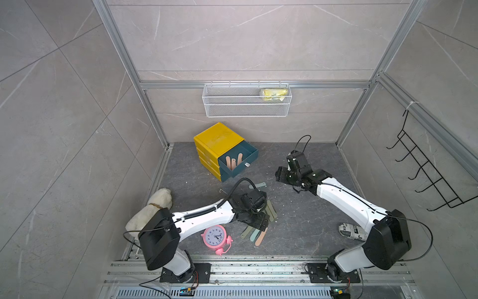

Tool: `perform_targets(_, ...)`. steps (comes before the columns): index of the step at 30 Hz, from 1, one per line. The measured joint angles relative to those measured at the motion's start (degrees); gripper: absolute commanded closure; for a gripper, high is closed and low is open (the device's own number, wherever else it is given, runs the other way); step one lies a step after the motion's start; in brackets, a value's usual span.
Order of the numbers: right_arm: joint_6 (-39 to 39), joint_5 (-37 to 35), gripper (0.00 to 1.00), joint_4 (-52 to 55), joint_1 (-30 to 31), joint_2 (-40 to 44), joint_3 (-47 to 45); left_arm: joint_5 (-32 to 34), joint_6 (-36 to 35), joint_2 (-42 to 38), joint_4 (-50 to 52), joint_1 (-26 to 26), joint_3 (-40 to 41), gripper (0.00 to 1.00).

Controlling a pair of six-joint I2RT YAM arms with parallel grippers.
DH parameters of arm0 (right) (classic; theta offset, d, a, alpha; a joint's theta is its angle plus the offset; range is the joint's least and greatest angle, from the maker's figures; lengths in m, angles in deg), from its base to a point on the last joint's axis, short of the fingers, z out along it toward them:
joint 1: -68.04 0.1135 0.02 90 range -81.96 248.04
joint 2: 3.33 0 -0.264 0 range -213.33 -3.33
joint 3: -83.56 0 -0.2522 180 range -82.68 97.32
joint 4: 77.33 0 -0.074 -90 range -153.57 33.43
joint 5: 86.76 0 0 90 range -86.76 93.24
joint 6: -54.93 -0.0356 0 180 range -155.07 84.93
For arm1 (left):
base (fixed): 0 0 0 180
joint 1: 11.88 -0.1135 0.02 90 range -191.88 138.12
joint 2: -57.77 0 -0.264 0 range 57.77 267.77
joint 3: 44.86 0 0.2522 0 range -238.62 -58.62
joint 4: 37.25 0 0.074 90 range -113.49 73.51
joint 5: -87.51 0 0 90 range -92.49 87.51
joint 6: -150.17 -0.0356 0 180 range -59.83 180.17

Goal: Place the fruit knives into the drawer by color
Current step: Place the fruit knife in the drawer, then pick up the fruit knife from the center of the board.

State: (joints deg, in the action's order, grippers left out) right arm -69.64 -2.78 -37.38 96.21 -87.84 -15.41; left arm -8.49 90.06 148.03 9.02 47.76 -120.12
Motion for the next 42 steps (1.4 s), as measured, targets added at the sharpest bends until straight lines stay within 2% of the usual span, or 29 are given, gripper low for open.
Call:
perform_targets(4,0.02,-0.02,0.36,-0.02,-0.98,3.04,-2.71,-1.68,0.87,3.98,-1.16,2.75,0.00,0.27)
perform_targets(12,0.04,0.00,0.35,-0.48,-2.34,8.00,-5.81,-3.02,2.62,7.76,-4.33,5.11,-0.11,0.37)
perform_targets(18,0.07,0.07,0.35,-0.61,-3.19,9.14,-6.93,1.18,2.89,10.78,-3.10,7.28,-0.59,0.41)
perform_targets(25,0.09,0.48,0.35,-0.79,-3.63,10.38,-7.39,5.77,2.93,13.18,0.17,9.35,-4.04,0.52)
perform_targets(32,0.11,1.14,0.35,-0.81,-4.42,10.51,-7.39,10.23,2.86,16.61,2.62,12.15,-6.71,0.58)
perform_targets(37,0.26,1.16,0.35,-0.79,-4.59,11.17,-7.39,11.10,2.78,16.79,3.26,12.39,-6.95,0.72)
perform_targets(42,0.26,1.20,0.35,-0.79,-4.74,11.54,-7.39,11.87,2.69,16.79,3.26,12.50,-7.02,0.80)
